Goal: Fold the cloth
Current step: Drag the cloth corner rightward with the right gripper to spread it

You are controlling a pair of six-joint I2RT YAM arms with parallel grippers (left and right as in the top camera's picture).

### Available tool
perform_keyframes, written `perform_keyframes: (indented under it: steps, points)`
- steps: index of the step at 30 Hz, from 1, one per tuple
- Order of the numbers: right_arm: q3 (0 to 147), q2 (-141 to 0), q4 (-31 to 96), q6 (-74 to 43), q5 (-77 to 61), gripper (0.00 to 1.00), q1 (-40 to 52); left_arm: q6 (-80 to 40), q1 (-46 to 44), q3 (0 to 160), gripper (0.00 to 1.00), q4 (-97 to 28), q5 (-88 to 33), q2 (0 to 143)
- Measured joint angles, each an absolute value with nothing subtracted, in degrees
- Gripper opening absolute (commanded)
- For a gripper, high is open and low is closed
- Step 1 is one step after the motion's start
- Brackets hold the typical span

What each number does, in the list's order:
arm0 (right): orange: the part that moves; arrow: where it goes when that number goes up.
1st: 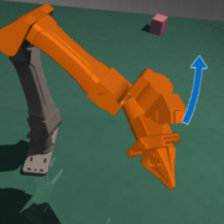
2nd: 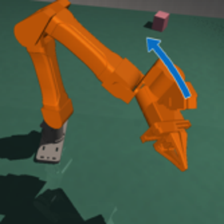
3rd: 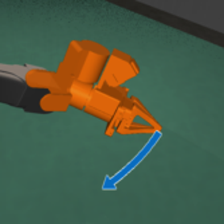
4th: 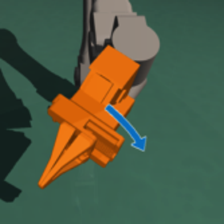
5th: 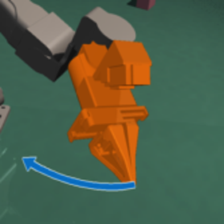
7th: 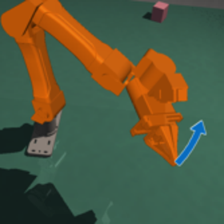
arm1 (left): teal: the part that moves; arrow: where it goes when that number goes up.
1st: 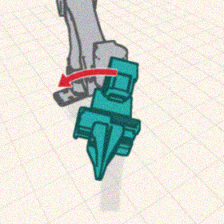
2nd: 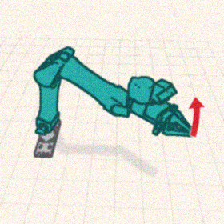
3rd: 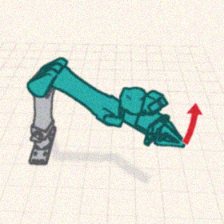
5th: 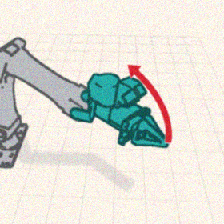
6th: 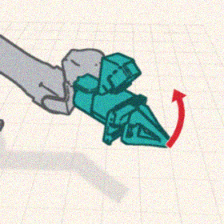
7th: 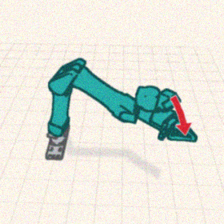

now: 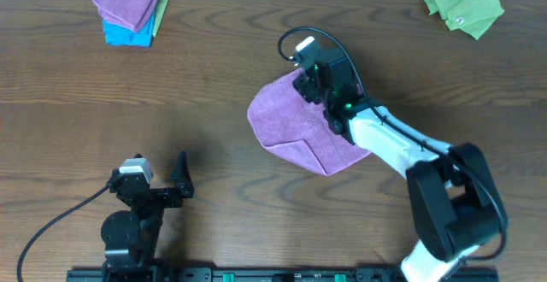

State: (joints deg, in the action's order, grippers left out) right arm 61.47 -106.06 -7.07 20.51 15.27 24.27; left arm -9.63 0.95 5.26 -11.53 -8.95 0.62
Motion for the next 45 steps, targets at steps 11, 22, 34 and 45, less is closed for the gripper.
perform_keyframes:
  steps: [11, 22, 34, 45]
  points:
    - [61.80, -106.87, 8.73, 17.26, 18.06, 0.75, 20.64, -9.63, 0.95, 5.26, 0.95, -11.51, -8.95, 0.62]
    - [61.78, -106.87, 10.46, 17.30, 12.12, 0.54, 22.48, -9.65, 0.95, 5.26, 0.95, -11.53, -8.95, 0.62]
    - [61.78, -106.89, 11.27, 18.63, 6.20, 0.47, 21.12, -9.63, 0.95, 5.26, 0.95, -11.53, -8.97, 0.62]
    - [61.78, -109.23, 12.99, 18.87, 4.86, 0.30, 20.91, -9.63, 0.95, 5.26, 0.95, -11.53, -8.95, 0.62]
